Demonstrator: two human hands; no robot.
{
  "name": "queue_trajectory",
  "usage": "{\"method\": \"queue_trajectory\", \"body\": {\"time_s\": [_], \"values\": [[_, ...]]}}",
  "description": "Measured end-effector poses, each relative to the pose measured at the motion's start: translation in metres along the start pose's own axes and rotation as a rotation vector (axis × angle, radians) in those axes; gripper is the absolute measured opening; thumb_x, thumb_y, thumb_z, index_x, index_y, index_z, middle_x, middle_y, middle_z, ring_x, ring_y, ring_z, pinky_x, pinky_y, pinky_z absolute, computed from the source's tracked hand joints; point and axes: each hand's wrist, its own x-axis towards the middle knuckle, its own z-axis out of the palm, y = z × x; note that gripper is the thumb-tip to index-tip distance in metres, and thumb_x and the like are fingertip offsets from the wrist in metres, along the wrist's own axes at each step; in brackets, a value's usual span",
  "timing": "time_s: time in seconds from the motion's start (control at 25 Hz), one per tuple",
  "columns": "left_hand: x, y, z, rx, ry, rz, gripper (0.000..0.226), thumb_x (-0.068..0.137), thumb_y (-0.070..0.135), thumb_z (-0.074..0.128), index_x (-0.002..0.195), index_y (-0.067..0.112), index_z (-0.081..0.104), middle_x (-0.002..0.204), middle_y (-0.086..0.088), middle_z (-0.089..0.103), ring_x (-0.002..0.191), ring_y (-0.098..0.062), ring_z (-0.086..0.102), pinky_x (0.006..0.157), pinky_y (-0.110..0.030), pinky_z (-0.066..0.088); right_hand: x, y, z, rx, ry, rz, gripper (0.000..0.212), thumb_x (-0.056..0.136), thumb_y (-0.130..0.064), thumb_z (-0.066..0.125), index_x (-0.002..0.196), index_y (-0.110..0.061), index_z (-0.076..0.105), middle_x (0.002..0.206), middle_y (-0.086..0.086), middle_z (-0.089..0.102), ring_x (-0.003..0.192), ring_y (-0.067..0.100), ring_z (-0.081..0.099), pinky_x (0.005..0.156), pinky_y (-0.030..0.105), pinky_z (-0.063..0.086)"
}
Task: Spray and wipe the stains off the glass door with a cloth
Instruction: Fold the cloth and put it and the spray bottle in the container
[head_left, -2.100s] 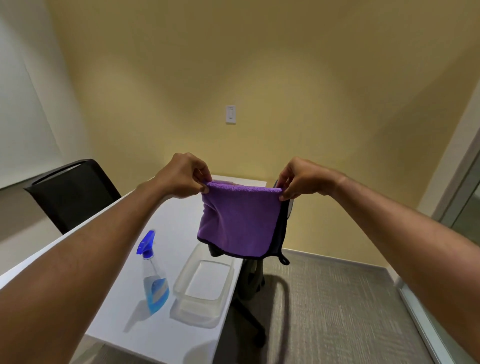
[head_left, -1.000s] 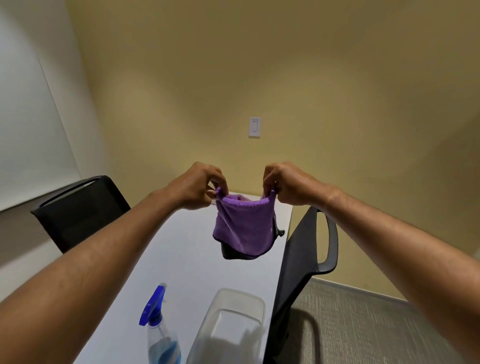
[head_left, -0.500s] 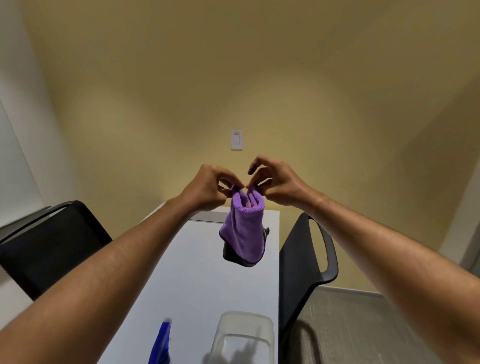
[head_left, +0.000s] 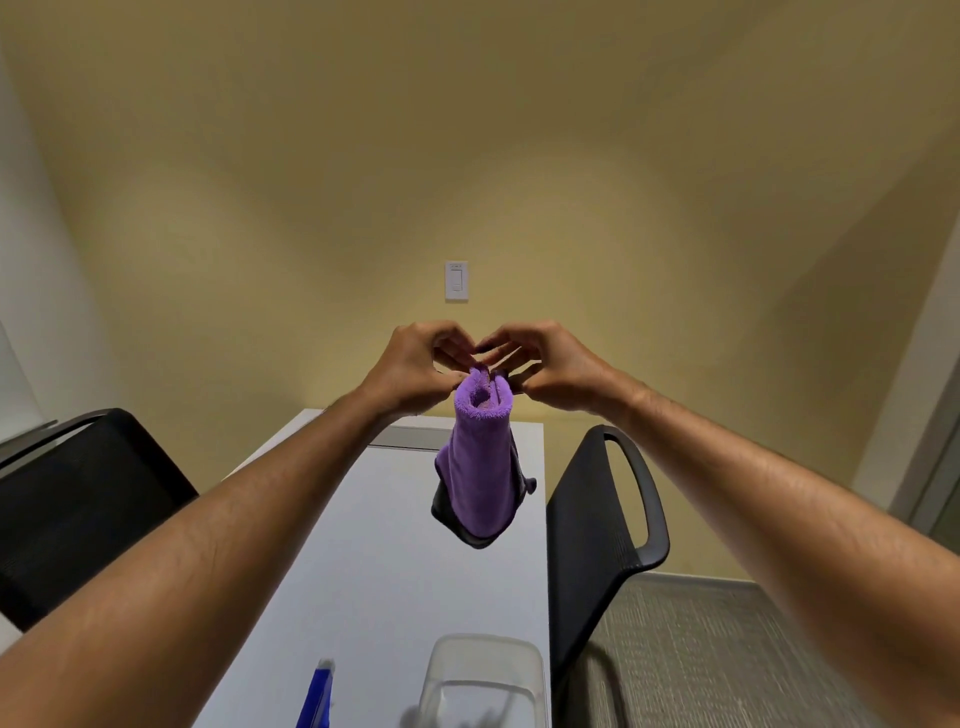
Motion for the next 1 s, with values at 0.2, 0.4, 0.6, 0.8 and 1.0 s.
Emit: {"method": "queue_trajectory", "body": {"time_s": [0.2,0.4,0.6,0.8,1.0], "values": [[0.005,-0.004,0.006,0.017,0.001,-0.084,0.027,0.07,-0.001,0.076,0.093,0.009,0.066,0.074,0.0,0.072,0.064,-0.007,0.066,0.06,-0.013,0.051,0.001,0.003,-0.001,-0.098,-0.082,0.001,0.047,0.077,0.017,0.065,0.116,-0.008,0.07,0.108,0.003,0.073,0.102,0.011,0.068,0.082,0.02,0.056],[0.008,-0.015,0.009,0.007,-0.063,-0.148,0.012,0.07,0.004,0.08,0.078,0.007,0.072,0.072,-0.006,0.073,0.063,-0.011,0.062,0.064,-0.028,0.052,-0.002,0.006,-0.004,-0.091,-0.086,0.019,0.03,0.075,0.005,0.078,0.103,-0.003,0.073,0.094,0.007,0.075,0.086,0.014,0.072,0.074,0.018,0.055],[0.009,-0.014,0.002,-0.028,-0.125,-0.217,0.009,0.073,0.013,0.083,0.077,0.009,0.077,0.074,-0.007,0.075,0.063,-0.009,0.06,0.061,-0.026,0.051,-0.003,0.007,-0.007,-0.052,-0.081,0.044,0.027,0.073,0.007,0.078,0.098,-0.001,0.073,0.089,0.009,0.076,0.08,0.018,0.073,0.071,0.023,0.058],[0.008,-0.006,-0.011,-0.176,-0.178,-0.259,0.011,0.084,0.013,0.075,0.088,0.003,0.076,0.086,-0.017,0.075,0.07,-0.013,0.066,0.064,-0.024,0.055,-0.003,0.011,-0.01,-0.07,-0.025,0.083,0.026,0.071,0.007,0.078,0.094,-0.002,0.074,0.084,0.009,0.076,0.071,0.01,0.07,0.065,0.02,0.054],[0.006,0.003,-0.012,0.022,-0.243,-0.184,0.026,0.074,0.033,0.083,0.09,0.013,0.079,0.085,-0.003,0.078,0.08,-0.01,0.071,0.078,-0.03,0.058,-0.002,0.018,-0.011,-0.136,0.036,0.088,0.025,0.069,-0.001,0.081,0.092,-0.007,0.075,0.08,0.004,0.076,0.072,0.014,0.071,0.069,0.029,0.059]]}}
